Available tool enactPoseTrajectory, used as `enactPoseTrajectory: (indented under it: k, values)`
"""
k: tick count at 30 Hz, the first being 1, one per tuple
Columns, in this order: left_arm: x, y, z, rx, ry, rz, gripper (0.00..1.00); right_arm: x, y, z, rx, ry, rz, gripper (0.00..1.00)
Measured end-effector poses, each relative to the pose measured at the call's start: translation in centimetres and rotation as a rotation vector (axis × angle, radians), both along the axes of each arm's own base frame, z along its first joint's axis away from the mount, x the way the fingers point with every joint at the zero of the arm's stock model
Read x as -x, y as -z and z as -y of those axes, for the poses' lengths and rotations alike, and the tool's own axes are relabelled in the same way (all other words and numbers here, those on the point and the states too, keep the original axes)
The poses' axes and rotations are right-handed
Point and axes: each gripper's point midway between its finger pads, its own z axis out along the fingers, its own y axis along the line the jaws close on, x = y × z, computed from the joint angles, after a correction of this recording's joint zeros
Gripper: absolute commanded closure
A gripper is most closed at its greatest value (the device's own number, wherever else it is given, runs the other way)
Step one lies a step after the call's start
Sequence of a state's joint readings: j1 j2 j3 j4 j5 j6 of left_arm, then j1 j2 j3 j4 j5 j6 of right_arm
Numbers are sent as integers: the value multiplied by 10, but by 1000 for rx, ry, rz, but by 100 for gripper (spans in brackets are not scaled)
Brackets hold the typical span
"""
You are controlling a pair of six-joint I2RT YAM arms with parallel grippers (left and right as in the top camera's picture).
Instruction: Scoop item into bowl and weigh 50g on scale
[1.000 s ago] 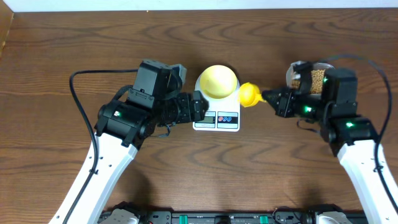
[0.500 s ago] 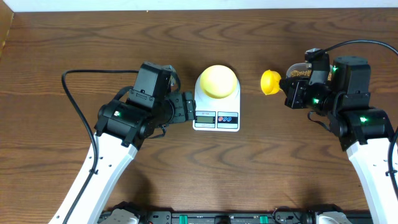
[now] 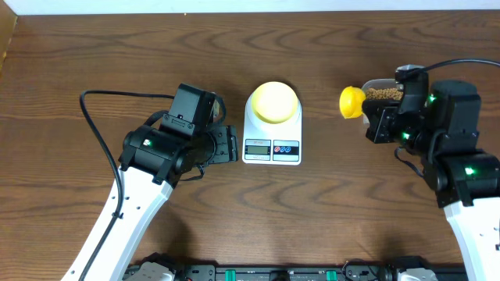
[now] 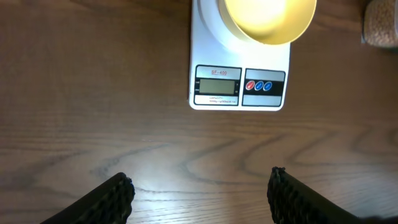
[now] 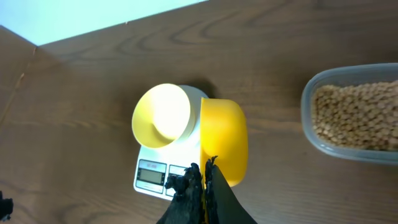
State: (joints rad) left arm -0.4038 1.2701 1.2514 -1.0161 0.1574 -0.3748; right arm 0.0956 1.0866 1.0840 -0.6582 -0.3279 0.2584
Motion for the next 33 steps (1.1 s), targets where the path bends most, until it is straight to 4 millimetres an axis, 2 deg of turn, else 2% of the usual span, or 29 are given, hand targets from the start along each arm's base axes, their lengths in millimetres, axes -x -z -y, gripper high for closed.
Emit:
enactPoseTrajectory:
  k: [2, 7, 14, 15, 16, 20, 21, 22, 23, 24, 25, 33]
  values:
    - [1, 0, 2, -8, 26, 6, 29, 0, 0, 2, 8, 11, 0, 99]
    - [6, 0, 12, -39, 136, 29, 39, 0, 3, 7, 25, 32, -6, 99]
    - [11, 4, 23, -89, 288, 50, 76, -1, 3, 9, 35, 44, -5, 99]
    - [11, 7, 24, -95, 300, 45, 87, -1, 3, 9, 35, 44, -5, 99]
    - [11, 10, 25, -102, 314, 37, 92, -1, 3, 9, 35, 44, -5, 99]
    - [10, 25, 31, -126, 346, -8, 92, -1, 3, 9, 36, 45, -5, 99]
    - [10, 29, 33, -133, 356, -23, 75, -1, 3, 9, 36, 45, -5, 99]
    - [10, 33, 35, -139, 369, -31, 47, -1, 3, 9, 36, 45, -5, 99]
    - [11, 37, 37, -144, 379, -44, 23, -1, 3, 9, 36, 45, -5, 99]
    - [11, 42, 39, -149, 384, -59, 13, -2, 3, 9, 36, 45, -5, 99]
    - [12, 47, 41, -157, 394, -76, 8, -2, 3, 9, 36, 45, -6, 99]
    - [10, 71, 45, -225, 415, -131, 7, -4, 6, 9, 38, 47, -12, 99]
